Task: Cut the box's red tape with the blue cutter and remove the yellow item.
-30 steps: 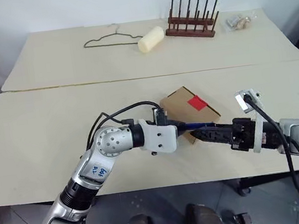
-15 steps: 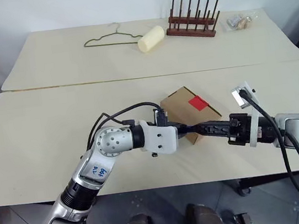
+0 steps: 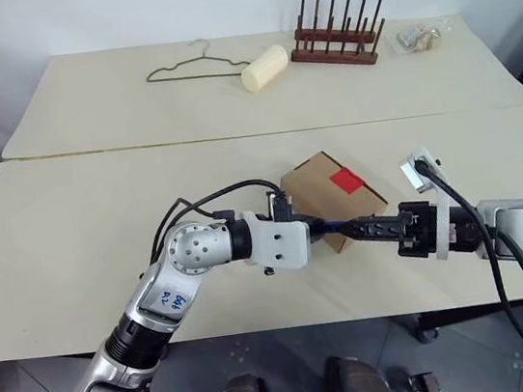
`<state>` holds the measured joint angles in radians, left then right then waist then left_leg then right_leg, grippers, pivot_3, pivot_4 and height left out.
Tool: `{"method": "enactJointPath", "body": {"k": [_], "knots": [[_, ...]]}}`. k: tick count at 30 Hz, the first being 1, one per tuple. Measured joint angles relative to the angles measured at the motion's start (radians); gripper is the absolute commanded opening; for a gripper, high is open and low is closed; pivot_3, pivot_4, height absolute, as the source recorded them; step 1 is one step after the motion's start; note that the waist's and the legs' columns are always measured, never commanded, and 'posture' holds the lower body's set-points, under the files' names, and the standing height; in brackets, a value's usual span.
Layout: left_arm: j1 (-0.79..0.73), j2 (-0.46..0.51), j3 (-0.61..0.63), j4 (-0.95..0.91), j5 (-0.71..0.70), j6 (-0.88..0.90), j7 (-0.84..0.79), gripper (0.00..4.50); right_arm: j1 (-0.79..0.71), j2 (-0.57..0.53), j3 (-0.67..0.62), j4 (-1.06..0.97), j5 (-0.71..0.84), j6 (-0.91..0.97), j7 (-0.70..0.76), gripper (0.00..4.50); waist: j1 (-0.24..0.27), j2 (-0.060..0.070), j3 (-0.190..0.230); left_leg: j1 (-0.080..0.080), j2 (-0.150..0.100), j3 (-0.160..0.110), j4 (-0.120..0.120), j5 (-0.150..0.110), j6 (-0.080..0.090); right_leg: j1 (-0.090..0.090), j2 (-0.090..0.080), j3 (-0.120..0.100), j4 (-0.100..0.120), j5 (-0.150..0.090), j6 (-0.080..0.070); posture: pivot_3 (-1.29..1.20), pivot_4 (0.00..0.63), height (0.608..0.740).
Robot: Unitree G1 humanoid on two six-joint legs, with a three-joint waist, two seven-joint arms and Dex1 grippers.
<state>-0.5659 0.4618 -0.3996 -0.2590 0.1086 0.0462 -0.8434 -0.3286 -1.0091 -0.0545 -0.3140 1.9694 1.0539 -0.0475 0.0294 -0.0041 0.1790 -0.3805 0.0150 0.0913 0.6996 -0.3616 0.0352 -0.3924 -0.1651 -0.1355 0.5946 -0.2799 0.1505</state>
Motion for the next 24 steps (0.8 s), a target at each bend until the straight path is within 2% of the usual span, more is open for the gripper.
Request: {"method": "enactJointPath", "body": {"k": [5,8,12,16,20,24], "knots": [[0.048,-0.034,0.112,-0.059,-0.2,0.178,-0.01,2.6,0.029,-0.008,-0.015,0.011,-0.009,0.024,0.052,0.14,0.0,0.0,0.0,-0.002,0.001,-0.002,0.0,0.0,0.0,-0.001,0.0,-0.001,0.0,0.0,0.0,0.0,0.15,0.74],[0.07,0.021,0.234,-0.099,-0.349,0.307,-0.047,3.48,0.084,-0.027,-0.115,-0.008,-0.015,0.049,0.184,0.14,-0.001,0.0,0.0,-0.003,0.001,-0.002,0.0,0.0,0.0,-0.002,0.0,-0.001,0.0,0.0,0.0,0.0,0.15,0.74],[0.108,0.081,0.39,-0.105,-0.492,0.407,-0.067,3.51,0.207,-0.072,-0.298,-0.019,-0.045,0.084,0.335,0.14,0.004,0.0,0.0,-0.003,0.001,-0.002,0.001,0.0,0.0,-0.001,0.0,-0.002,-0.001,0.0,0.001,0.0,0.15,0.74],[0.133,0.141,0.52,-0.028,-0.555,0.435,-0.066,3.51,0.388,-0.083,-0.515,-0.001,-0.221,0.122,0.522,0.14,0.018,0.0,0.0,-0.004,-0.003,0.0,0.001,0.0,0.0,-0.001,0.001,-0.001,-0.001,0.001,0.001,0.0,0.15,0.74],[0.143,0.157,0.533,0.063,-0.548,0.434,-0.057,2.3,0.461,-0.124,-0.611,0.0,-0.493,0.062,0.7,0.14,0.022,0.0,0.0,-0.003,-0.003,0.001,0.001,0.0,0.0,-0.001,0.001,0.0,-0.001,0.001,0.001,0.0,0.15,0.74],[0.038,0.099,0.449,0.135,-0.539,0.438,-0.056,1.01,0.28,-0.122,-0.578,0.025,-0.585,-0.012,0.731,0.14,0.023,0.0,0.0,-0.003,-0.003,0.001,0.003,0.0,0.0,-0.001,0.002,0.0,-0.001,0.001,0.001,0.0,0.15,0.74]]}}
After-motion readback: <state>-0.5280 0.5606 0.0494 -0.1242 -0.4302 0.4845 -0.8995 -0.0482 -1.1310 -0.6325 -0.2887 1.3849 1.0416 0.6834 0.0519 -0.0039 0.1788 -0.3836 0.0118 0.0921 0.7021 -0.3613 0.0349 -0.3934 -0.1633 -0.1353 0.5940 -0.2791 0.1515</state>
